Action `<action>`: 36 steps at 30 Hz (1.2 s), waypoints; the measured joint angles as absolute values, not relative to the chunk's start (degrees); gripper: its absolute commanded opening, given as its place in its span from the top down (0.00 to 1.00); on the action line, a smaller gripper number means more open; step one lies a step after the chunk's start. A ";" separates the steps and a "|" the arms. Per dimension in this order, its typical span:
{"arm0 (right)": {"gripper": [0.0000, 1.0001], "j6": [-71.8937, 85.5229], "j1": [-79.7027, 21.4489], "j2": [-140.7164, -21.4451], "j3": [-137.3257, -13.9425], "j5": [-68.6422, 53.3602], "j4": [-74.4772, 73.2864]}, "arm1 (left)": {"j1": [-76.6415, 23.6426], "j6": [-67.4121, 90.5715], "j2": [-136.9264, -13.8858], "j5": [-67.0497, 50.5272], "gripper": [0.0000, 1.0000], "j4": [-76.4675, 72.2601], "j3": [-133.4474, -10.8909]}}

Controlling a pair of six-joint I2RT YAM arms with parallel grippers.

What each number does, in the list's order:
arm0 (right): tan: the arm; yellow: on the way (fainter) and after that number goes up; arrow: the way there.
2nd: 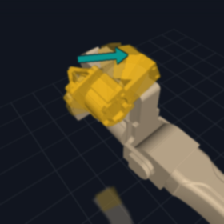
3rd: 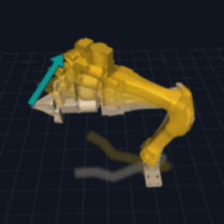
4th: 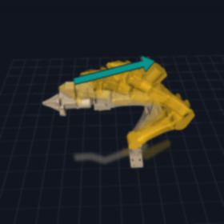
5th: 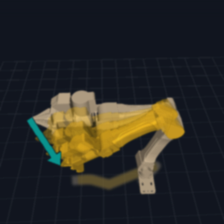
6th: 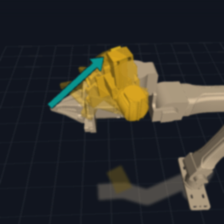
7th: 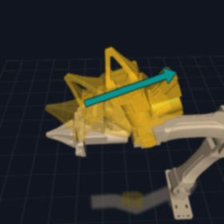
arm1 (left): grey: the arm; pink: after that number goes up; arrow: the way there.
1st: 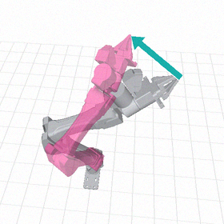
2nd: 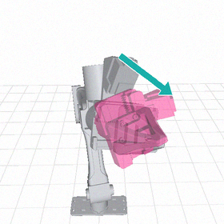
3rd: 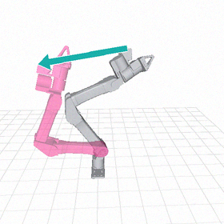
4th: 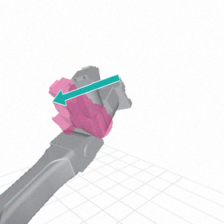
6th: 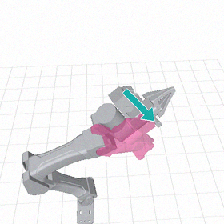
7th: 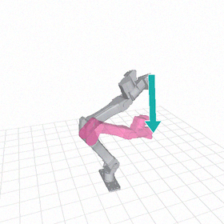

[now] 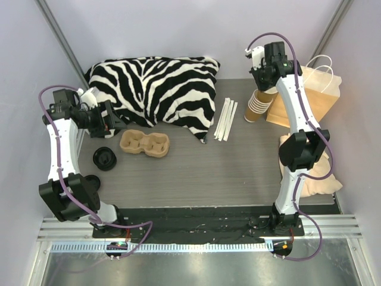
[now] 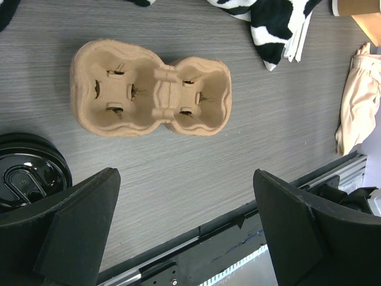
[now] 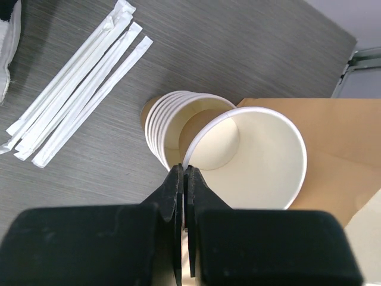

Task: Pack the takeout coffee

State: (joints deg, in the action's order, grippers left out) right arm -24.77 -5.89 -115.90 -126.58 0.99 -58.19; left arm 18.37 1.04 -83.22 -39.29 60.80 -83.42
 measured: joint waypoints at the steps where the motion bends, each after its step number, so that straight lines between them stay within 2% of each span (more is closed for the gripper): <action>1: 0.99 -25.23 -6.24 -115.39 -126.32 1.48 -57.93 | 18.37 1.04 -83.31 -39.31 0.00 60.75 -83.44; 13: 0.99 -26.89 -8.67 -113.82 -125.62 2.70 -58.15 | 18.00 1.04 -83.55 -39.94 0.01 60.47 -83.85; 24: 0.99 -30.85 -16.36 -99.35 -124.66 -1.76 -58.87 | 18.00 1.04 -83.77 -39.62 0.00 60.23 -87.99; 27: 0.99 -32.88 -22.06 -92.31 -118.15 -4.71 -58.28 | 18.00 1.08 -83.74 -38.76 0.00 60.25 -88.07; 31: 0.99 -35.83 -33.10 -83.83 -103.28 -6.68 -54.92 | 18.46 2.63 -83.44 -36.97 0.00 59.59 -87.85; 36: 0.99 -38.44 -47.11 -81.06 -85.08 -5.15 -48.03 | 19.84 4.67 -80.86 -34.33 0.00 57.82 -85.65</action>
State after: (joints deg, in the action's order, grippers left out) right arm -38.44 -47.11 -81.06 -85.08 -5.15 -48.03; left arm 19.84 4.67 -80.86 -34.33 57.82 -85.65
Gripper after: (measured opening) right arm 0.034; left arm 0.995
